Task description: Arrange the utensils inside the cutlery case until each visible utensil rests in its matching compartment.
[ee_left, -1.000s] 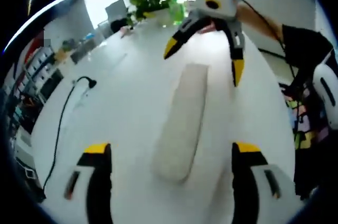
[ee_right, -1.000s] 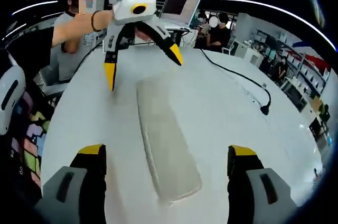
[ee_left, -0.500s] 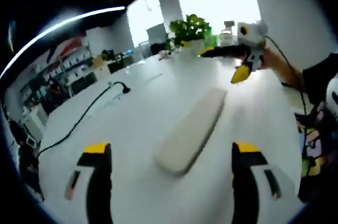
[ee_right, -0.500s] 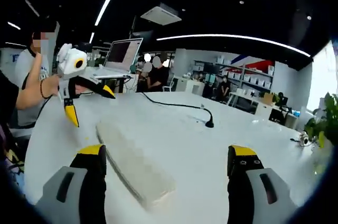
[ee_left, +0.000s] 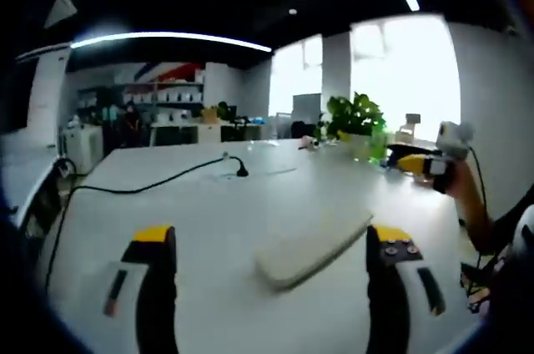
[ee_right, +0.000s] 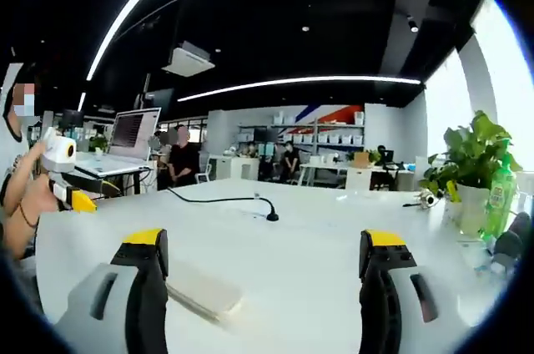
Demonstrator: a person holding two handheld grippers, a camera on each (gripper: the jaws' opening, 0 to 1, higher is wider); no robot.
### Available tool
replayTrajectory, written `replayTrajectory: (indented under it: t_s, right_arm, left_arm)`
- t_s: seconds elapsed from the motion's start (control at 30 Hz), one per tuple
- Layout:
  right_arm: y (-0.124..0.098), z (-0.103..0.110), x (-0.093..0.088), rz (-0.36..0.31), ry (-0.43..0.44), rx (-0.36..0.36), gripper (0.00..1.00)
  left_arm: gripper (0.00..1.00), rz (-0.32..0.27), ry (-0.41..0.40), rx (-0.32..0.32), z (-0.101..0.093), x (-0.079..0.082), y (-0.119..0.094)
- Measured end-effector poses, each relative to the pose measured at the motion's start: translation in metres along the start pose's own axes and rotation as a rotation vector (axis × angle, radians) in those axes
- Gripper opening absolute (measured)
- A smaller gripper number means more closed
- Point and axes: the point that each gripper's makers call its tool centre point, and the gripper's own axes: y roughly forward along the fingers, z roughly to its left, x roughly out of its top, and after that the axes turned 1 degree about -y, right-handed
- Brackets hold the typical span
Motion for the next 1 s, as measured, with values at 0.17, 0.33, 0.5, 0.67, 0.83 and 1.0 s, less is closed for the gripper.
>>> replayTrajectory:
  t_s: [0.17, 0.33, 0.5, 0.67, 0.83, 1.0]
  right_arm:
    - [-0.022, -0.02, 0.014, -0.072, 0.002, -0.096, 0.99]
    - [-0.037, -0.027, 0.023, -0.111, 0.006, -0.136, 0.99]
    - [-0.048, -0.028, 0.032, -0.126, 0.035, -0.142, 0.98]
    - [-0.066, -0.027, 0.038, -0.1, 0.032, -0.186, 0.97]
    - [-0.083, -0.025, 0.052, -0.114, -0.005, -0.2, 0.99]
    - [-0.097, -0.027, 0.049, -0.039, -0.069, -0.214, 0.99]
  left_arm:
    - [1.0, -0.099, 0.012, 0.088, 0.008, 0.022, -0.019]
    - [1.0, -0.138, 0.005, 0.096, 0.008, 0.036, -0.039]
    - [1.0, -0.201, -0.023, 0.071, 0.005, 0.05, -0.059]
    - [1.0, -0.243, -0.048, 0.081, 0.007, 0.061, -0.079]
    - [1.0, -0.212, -0.014, 0.099, 0.005, 0.06, -0.091]
    - [1.0, -0.207, -0.003, 0.105, -0.001, 0.058, -0.096]
